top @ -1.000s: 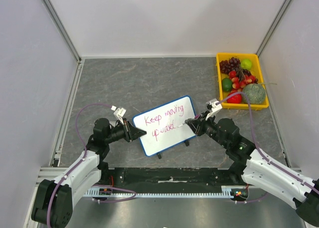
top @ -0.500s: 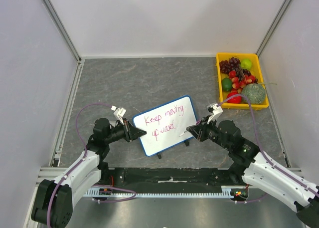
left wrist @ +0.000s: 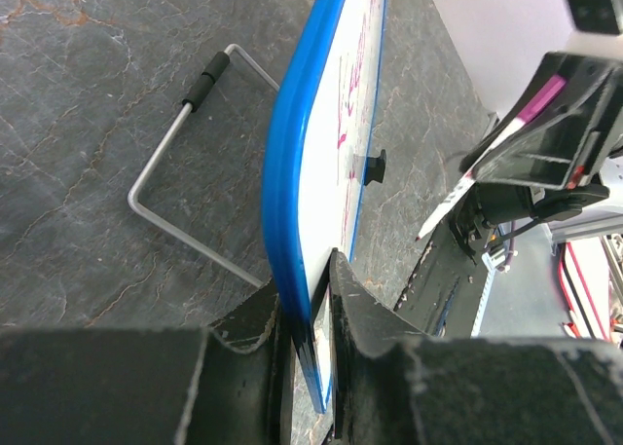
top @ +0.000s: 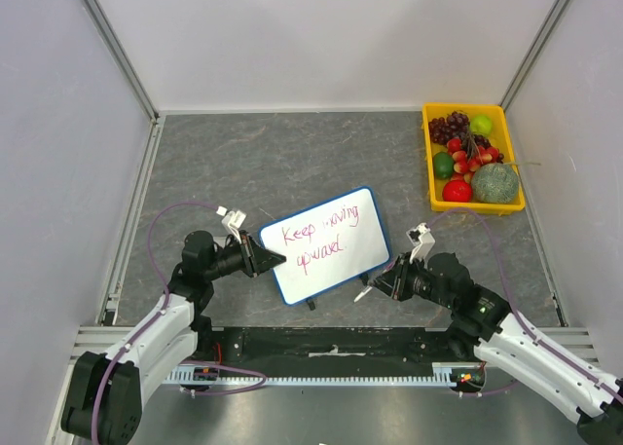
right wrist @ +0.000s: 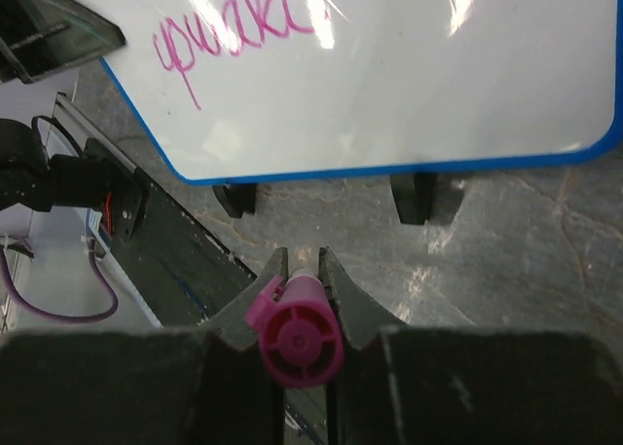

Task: Write a sentence on the whiteboard
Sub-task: Place the whiteboard marker at the center of the board, then reset both arms

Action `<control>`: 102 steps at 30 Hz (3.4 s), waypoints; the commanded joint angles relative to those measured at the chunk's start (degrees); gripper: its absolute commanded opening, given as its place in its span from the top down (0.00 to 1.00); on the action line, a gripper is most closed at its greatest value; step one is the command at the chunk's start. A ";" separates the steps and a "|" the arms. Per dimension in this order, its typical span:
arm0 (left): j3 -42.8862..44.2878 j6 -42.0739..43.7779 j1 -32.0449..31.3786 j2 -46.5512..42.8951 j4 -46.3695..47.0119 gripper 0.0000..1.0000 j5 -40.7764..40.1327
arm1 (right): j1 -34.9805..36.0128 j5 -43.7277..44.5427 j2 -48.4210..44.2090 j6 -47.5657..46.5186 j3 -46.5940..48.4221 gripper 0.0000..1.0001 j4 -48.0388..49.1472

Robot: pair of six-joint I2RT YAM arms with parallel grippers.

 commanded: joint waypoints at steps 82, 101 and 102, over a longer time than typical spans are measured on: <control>23.51 -5.49 0.19 -21.03 -40.42 0.03 -39.23 | -0.06 22.97 6.80 -9.05 14.28 0.02 -10.50; 32.75 -0.66 0.28 -3.52 -40.17 0.02 -45.37 | -3.57 47.84 22.78 -21.27 25.36 0.02 -0.23; 32.31 -0.49 0.11 -4.22 -39.12 0.02 -46.34 | -5.49 47.67 23.49 -21.79 25.53 0.02 0.56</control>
